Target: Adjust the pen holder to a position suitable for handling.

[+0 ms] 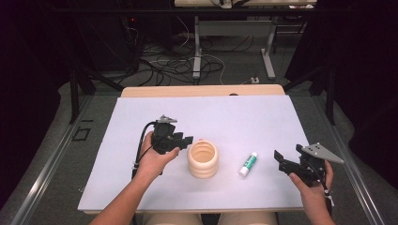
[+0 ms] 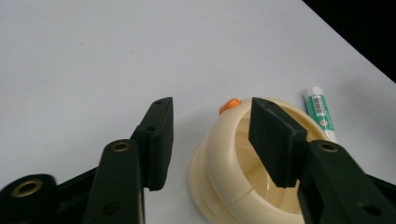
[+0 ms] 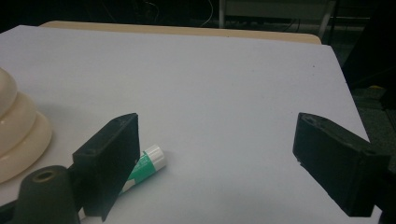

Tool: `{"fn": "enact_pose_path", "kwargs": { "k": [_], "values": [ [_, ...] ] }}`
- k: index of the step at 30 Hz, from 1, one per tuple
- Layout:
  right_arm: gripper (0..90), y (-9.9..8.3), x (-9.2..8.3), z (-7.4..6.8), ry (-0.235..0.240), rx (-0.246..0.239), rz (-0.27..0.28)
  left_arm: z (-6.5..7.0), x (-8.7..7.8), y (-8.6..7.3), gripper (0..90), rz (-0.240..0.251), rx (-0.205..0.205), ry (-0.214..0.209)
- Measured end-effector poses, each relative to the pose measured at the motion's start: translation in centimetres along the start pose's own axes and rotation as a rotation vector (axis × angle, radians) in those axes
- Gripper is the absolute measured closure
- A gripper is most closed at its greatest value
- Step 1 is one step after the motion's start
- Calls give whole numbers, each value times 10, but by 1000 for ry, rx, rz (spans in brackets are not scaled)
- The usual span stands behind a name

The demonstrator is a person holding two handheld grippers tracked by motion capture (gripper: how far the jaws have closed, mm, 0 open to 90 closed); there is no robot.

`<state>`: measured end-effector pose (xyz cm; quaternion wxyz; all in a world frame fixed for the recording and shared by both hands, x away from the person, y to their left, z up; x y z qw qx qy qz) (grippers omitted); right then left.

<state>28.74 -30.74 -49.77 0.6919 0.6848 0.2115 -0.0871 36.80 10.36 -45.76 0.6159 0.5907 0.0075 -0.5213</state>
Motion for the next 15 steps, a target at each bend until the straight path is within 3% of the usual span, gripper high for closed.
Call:
{"fn": "enact_pose_path", "kwargs": {
  "k": [4, 10, 12, 15],
  "values": [
    [139, 1, -1, -2, 4, 4, -10, -5, -7, -3, 453, 44, -1, 11],
    [139, 2, 0, -3, 8, -20, -7, -14, -18, -10, 383, 106, 29, 40],
    [139, 2, -1, -5, 9, -23, -16, -15, -20, -11, 343, 108, 28, 34],
    [139, 3, 0, -5, 21, -40, -15, -17, -26, -13, 311, 148, 36, 37]
  ]
}}
Point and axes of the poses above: each handheld gripper's, and its own axes: x roughly forward along the jaws, y roughly out of its top, z roughly to its right, the point moved 1 cm from there along x, roughly forward along the jaws, and after that the axes turned 5 degrees about -y, right-handed, at the moved point
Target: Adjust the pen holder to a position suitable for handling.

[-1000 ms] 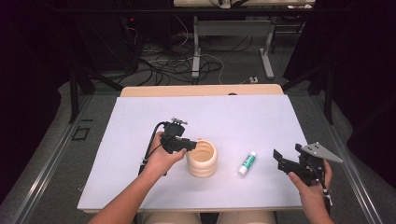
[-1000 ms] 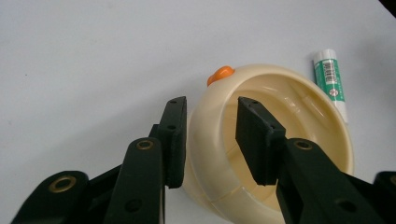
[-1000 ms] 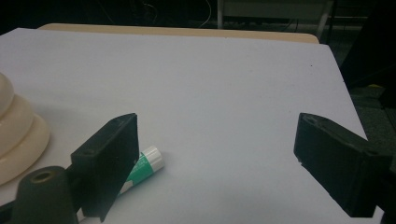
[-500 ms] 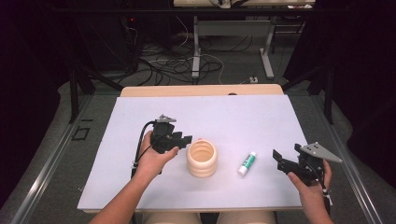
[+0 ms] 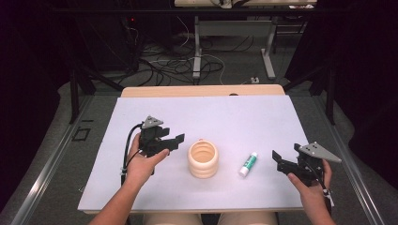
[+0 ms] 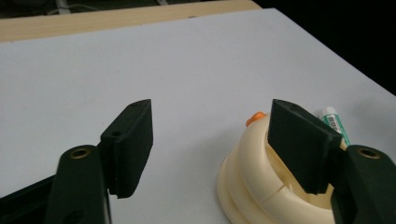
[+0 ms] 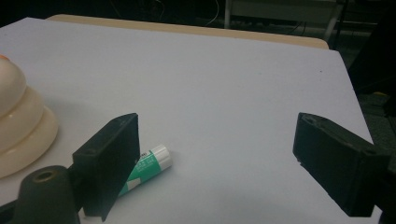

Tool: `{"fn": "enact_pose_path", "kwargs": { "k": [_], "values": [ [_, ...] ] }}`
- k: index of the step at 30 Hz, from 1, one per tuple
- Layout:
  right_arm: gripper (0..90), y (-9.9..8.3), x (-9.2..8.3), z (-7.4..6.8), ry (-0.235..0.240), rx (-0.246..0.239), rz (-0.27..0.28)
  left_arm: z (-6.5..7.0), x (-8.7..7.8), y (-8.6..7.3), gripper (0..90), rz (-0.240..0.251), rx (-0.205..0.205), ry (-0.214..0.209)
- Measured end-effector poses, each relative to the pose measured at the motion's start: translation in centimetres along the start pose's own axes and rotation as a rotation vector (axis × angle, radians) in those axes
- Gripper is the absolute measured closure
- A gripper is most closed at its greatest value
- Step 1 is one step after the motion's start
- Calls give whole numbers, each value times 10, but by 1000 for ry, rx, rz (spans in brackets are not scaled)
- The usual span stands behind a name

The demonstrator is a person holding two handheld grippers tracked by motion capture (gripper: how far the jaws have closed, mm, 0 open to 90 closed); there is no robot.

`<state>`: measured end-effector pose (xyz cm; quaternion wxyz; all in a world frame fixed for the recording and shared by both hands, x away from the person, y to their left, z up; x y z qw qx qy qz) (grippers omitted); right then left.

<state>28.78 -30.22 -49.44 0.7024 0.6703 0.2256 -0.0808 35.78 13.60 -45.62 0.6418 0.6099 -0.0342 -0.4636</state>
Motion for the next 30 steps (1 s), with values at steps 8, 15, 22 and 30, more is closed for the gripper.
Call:
{"fn": "enact_pose_path", "kwargs": {
  "k": [8, 15, 22, 30],
  "values": [
    [137, 5, 3, -9, 55, -86, -21, -7, -23, -9, 257, 108, -17, 16],
    [0, 9, 11, -27, 77, -261, -89, -17, -36, -27, 158, 168, -86, 42],
    [0, 13, 15, -33, 122, -315, -122, -30, -45, -46, 59, 192, -98, 87],
    [71, 24, 18, -42, 175, -456, -130, -39, -55, -60, 3, 221, -81, 104]
  ]
}}
Point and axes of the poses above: each handheld gripper's, and its own axes: x roughly forward along the jaws, y roughly out of its top, z roughly to its right, the point moved 1 cm from there along x, roughly forward along the jaws, and after that the axes turned 5 degrees about -y, right-handed, at the moved point
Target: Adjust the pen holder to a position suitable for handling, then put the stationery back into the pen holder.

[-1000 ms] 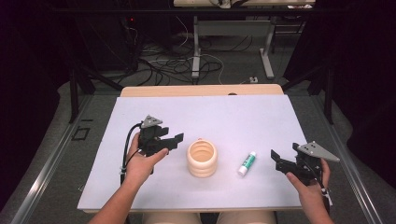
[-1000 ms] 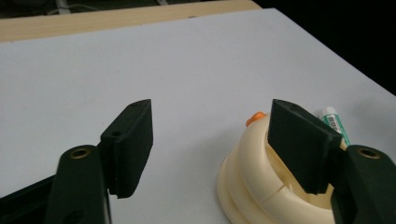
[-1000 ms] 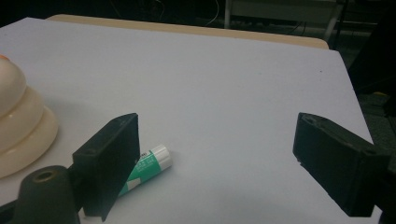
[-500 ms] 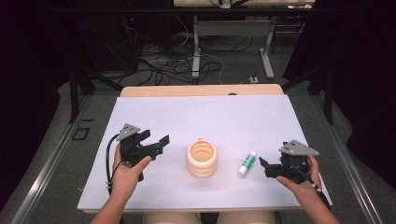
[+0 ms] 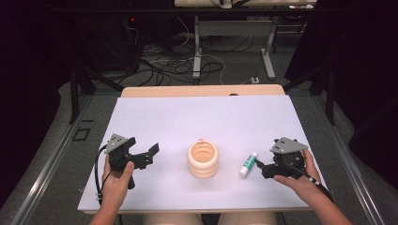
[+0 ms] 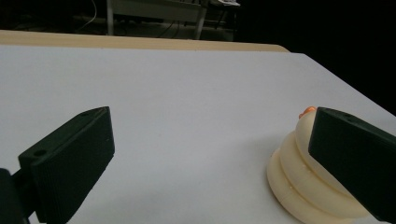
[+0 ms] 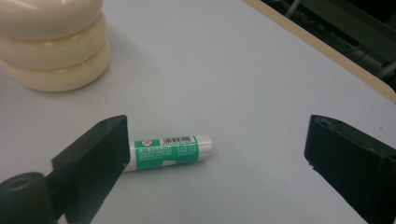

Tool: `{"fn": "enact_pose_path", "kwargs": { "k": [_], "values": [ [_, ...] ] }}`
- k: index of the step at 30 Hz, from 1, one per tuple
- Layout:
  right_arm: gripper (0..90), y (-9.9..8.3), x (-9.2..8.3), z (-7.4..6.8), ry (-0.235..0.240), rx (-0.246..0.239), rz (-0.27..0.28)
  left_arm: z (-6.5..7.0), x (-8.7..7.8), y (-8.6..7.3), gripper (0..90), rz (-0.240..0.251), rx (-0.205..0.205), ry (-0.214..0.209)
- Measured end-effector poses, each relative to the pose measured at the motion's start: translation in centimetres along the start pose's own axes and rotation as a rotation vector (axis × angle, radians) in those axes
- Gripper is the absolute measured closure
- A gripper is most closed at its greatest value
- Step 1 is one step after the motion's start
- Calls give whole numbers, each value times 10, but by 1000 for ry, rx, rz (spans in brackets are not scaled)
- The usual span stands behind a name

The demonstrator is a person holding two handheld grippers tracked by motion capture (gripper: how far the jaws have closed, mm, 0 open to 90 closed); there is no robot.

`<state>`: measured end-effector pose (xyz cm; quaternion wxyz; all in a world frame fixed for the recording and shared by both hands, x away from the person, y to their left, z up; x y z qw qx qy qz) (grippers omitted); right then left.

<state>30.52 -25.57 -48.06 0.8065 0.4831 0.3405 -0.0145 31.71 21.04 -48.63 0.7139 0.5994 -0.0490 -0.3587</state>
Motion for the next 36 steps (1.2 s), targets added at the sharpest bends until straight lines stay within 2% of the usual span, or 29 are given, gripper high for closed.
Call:
{"fn": "enact_pose_path", "kwargs": {
  "k": [2, 3, 5, 7, 11, 16, 18, 19, 22, 25, 28, 30, 31, 33, 36],
  "values": [
    [124, 3, 1, -2, 17, -42, -8, -2, -2, -2, 3, 2, 20, 9],
    [162, 5, 3, -4, 34, -78, -13, -1, -1, -3, 3, 7, 16, 15],
    [172, 8, 6, -6, 61, -141, -36, -1, -2, -4, 3, 3, 31, 23],
    [230, 10, 10, -8, 84, -234, -58, -1, -2, -4, 3, 0, 33, 22],
    [264, 17, 15, -11, 98, -394, -104, 0, -2, -5, 3, 4, 39, 19],
    [306, 25, 17, -12, 135, -504, -117, 0, -3, -5, 3, -3, 47, 12],
    [313, 28, 18, -13, 151, -529, -126, 0, -3, -5, 3, -1, 46, 10],
    [313, 30, 18, -13, 152, -570, -130, -1, -3, -5, 3, -2, 45, 10],
    [313, 33, 20, -14, 145, -648, -142, 0, -2, -6, 3, -6, 43, 9],
    [306, 35, 20, -17, 159, -730, -181, 0, -2, -6, 3, -9, 47, 8],
    [306, 35, 25, -20, 179, -803, -155, 1, -2, -6, 3, -11, 48, 7],
    [314, 35, 26, -23, 191, -846, -164, 1, -1, -7, 3, -12, 45, 5],
    [318, 36, 27, -24, 205, -888, -174, 1, -1, -7, 3, -14, 46, 4],
    [337, 36, 27, -26, 218, -902, -190, 1, 0, -8, 3, -16, 41, 2],
    [378, 37, 30, -30, 264, -944, -196, 1, 0, -8, 3, -12, 38, 3]
  ]
}}
Point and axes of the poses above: each handheld gripper's, and its own axes: x roughly forward along the jaws, y roughly out of its top, z roughly to its right, the point moved 1 cm from there along x, roughly forward along the jaws, and after that the axes turned 5 degrees about -y, right-handed, at the moved point
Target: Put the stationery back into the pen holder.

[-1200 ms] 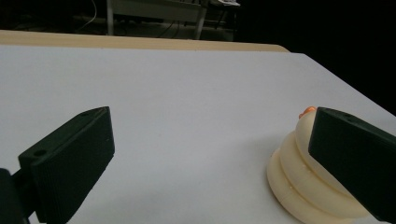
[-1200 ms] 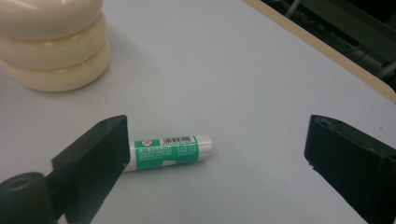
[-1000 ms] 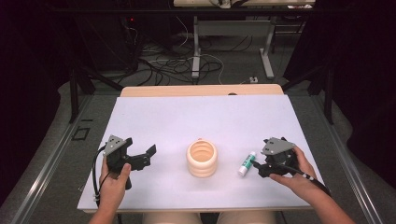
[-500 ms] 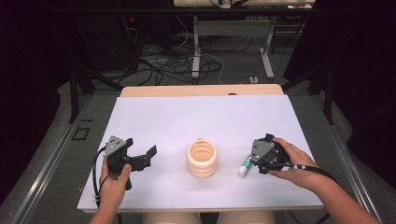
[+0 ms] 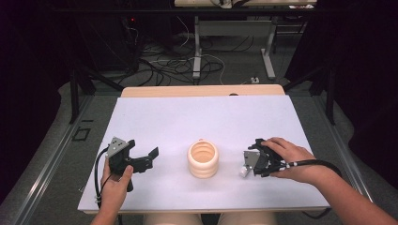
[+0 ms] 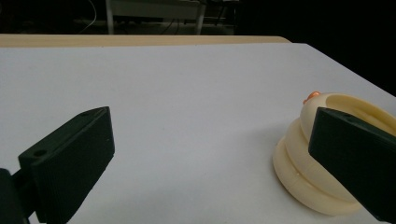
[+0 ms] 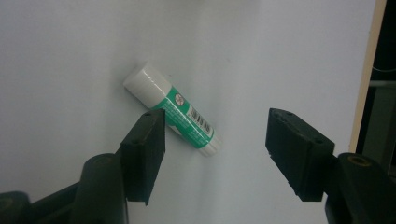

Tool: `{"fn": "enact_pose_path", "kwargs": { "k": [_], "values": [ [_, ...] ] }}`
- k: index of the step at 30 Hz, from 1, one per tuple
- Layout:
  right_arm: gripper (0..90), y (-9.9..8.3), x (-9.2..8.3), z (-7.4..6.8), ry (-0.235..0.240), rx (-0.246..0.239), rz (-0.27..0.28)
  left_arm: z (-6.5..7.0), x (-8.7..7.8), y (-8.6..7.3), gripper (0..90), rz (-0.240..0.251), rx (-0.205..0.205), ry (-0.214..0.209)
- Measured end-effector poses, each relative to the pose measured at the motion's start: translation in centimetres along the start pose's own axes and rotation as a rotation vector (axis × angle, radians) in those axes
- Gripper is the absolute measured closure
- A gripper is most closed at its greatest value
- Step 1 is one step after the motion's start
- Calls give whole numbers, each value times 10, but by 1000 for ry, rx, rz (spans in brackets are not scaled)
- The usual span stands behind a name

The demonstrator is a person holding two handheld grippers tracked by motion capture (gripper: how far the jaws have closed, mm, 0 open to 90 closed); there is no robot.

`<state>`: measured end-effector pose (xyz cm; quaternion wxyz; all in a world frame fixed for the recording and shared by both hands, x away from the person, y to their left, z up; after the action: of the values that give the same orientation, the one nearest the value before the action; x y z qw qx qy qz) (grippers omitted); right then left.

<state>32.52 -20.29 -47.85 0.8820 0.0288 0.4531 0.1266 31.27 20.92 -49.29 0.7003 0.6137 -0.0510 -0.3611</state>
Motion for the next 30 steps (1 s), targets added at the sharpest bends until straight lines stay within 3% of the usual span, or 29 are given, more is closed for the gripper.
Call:
{"fn": "enact_pose_path", "kwargs": {
  "k": [5, 9, 10, 16, 17, 21, 22, 24, 26, 28, 29, 30],
  "values": [
    [432, 7, 4, -5, 51, -100, -3, -1, 0, 0, 3, -2, -2, -2],
    [467, 12, 8, -10, 74, -173, 25, 0, 0, 0, 3, 1, -2, -2],
    [473, 13, 10, -10, 83, -217, 32, 0, 0, 0, 3, 1, -3, -3],
    [473, 16, 14, -15, 118, -367, 31, -1, 0, 0, 3, 0, -4, -4],
    [473, 15, 16, -16, 115, -381, 56, -1, 0, 0, 3, 0, -5, -5],
    [480, 16, 18, -19, 129, -439, 51, -2, 0, 0, 3, 2, -9, -4],
    [484, 18, 18, -19, 153, -455, 44, -2, 0, 0, 3, 2, -10, -4],
    [492, 18, 20, -20, 137, -492, 53, -2, 0, 0, 3, 1, -9, -4],
    [503, 18, 23, -21, 155, -508, 58, -3, 0, 0, 4, -1, -10, -4],
    [506, 19, 22, -21, 181, -526, 25, -3, 0, 0, 4, 0, -7, -3],
    [506, 19, 25, -21, 184, -529, 50, -3, 0, -1, 4, -1, -8, -3],
    [506, 20, 24, -21, 169, -540, 29, -3, 0, -1, 4, -1, -8, -3]
  ]
}}
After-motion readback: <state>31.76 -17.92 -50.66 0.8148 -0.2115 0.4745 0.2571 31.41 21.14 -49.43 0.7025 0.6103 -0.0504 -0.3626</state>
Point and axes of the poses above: each handheld gripper's, and its own axes: x roughly forward along the jaws, y roughly out of its top, z roughly to its right, the point moved 1 cm from there along x, roughly forward along the jaws, and after that the axes turned 5 degrees about -y, right-handed, at the moved point
